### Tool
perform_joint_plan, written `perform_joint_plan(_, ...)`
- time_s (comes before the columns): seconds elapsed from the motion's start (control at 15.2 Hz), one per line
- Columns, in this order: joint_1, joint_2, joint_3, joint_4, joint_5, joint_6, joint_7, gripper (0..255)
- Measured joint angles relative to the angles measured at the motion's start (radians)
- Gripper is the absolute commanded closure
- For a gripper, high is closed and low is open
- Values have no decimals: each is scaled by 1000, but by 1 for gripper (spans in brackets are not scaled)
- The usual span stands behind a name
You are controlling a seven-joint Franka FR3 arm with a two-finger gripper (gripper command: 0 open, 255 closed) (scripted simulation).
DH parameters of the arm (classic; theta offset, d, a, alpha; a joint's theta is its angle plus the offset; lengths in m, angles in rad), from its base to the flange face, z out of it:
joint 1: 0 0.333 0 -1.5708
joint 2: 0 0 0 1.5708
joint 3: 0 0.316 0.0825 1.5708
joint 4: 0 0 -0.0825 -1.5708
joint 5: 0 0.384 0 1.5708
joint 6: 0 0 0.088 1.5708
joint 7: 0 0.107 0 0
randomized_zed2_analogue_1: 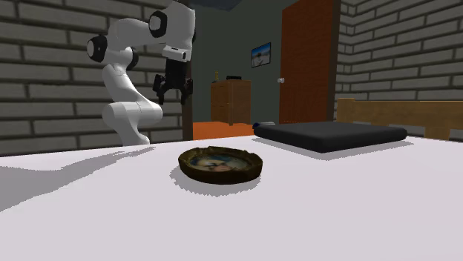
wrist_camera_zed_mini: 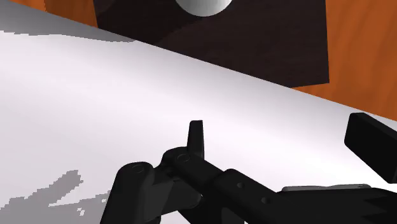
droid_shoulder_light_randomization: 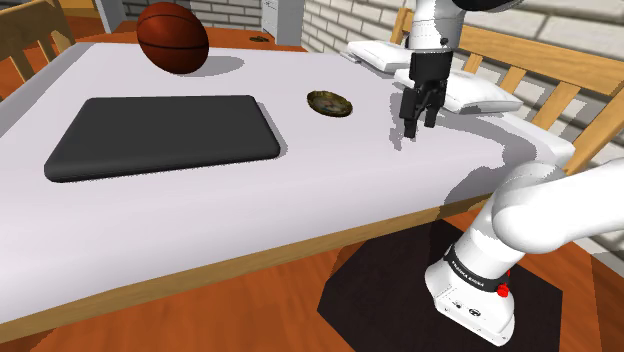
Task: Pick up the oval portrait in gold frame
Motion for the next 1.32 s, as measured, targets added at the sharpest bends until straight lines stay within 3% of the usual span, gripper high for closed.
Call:
perform_joint_plan(0.2,3,34,-6,7,-39,23,-40,0)
perform_joint_plan(1.32,15,551,-16,264,-531,337,-448,0)
